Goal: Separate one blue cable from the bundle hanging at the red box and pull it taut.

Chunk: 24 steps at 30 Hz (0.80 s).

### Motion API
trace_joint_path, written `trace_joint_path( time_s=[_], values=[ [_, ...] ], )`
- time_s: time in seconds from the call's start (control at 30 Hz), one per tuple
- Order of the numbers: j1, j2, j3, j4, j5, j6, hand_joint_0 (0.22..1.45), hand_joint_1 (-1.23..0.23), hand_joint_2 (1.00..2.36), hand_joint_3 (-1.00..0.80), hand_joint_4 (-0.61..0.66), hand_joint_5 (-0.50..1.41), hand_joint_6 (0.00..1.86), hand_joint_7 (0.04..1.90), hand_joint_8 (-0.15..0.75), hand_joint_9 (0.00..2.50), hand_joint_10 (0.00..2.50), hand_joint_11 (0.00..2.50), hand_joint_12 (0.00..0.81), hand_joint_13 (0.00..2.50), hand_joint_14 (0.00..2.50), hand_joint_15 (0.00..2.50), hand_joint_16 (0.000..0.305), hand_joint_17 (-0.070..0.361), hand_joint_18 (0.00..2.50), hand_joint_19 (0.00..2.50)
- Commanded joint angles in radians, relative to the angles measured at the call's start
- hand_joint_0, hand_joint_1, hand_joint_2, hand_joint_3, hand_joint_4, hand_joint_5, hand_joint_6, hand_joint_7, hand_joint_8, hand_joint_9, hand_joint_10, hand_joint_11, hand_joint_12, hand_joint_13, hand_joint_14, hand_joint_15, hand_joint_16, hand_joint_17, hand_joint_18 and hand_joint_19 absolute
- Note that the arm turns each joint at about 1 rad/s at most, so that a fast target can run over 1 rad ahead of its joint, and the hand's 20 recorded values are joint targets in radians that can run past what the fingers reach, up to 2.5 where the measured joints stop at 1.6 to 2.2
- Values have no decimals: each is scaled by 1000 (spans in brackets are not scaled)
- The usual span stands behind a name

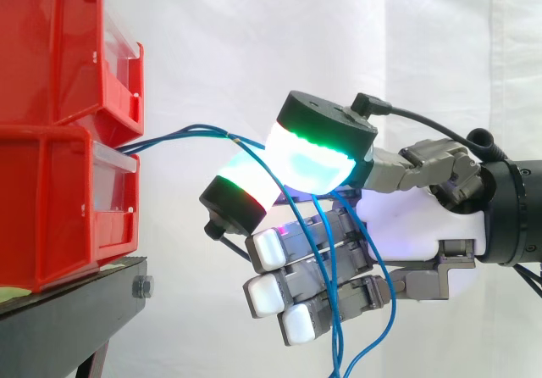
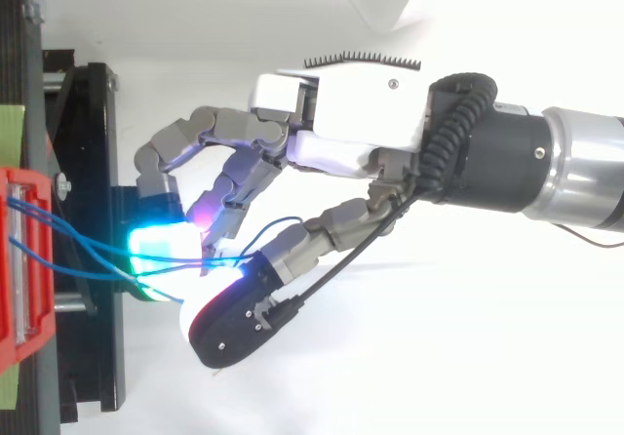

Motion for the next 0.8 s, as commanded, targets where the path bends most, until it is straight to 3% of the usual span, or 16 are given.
trace_joint_path(
  time_s=[0.0, 0.23, 0.3, 0.33, 0.47, 0.6, 0.63, 0.77],
  values=[
    [0, 0, 0, 0, 0, 0, 668, -958, 1000, -500, 64, -178, 884, 1179, 237, 935, 23, 628, 329, 924, 16, 411, 43, 97, 835, 506],
    [0, 0, 0, 0, 0, -2, 477, -849, 1000, -500, 123, -156, 862, 1125, 278, 978, 22, 620, 365, 955, 15, 410, 49, 111, 879, 524],
    [0, 0, 0, 0, 0, -2, 471, -777, 1000, -500, 131, -156, 854, 1132, 279, 983, 24, 613, 371, 956, 15, 409, 50, 113, 882, 530],
    [0, 0, 0, 0, 0, -2, 492, -665, 1000, -500, 121, -156, 851, 1123, 278, 985, 21, 609, 362, 951, 15, 412, 49, 109, 870, 539],
    [0, 0, 0, 0, -1, -2, 565, -541, 1000, -500, 99, -157, 838, 1152, 262, 985, 23, 621, 344, 943, 17, 429, 45, 102, 845, 578],
    [0, 0, 0, -1, 0, 0, 582, -536, 1007, -429, 92, -159, 836, 1180, 270, 991, 24, 616, 348, 938, 16, 436, 47, 105, 847, 599],
    [0, 0, 0, -3, -1, -2, 571, -588, 1016, -322, 92, -160, 838, 1199, 275, 988, 23, 637, 354, 937, 16, 441, 48, 108, 851, 606],
    [0, 0, 0, -3, 3, -2, 561, -705, 1023, -202, 91, -173, 853, 1198, 280, 964, 24, 632, 360, 930, 16, 439, 49, 111, 855, 603]
  ],
)
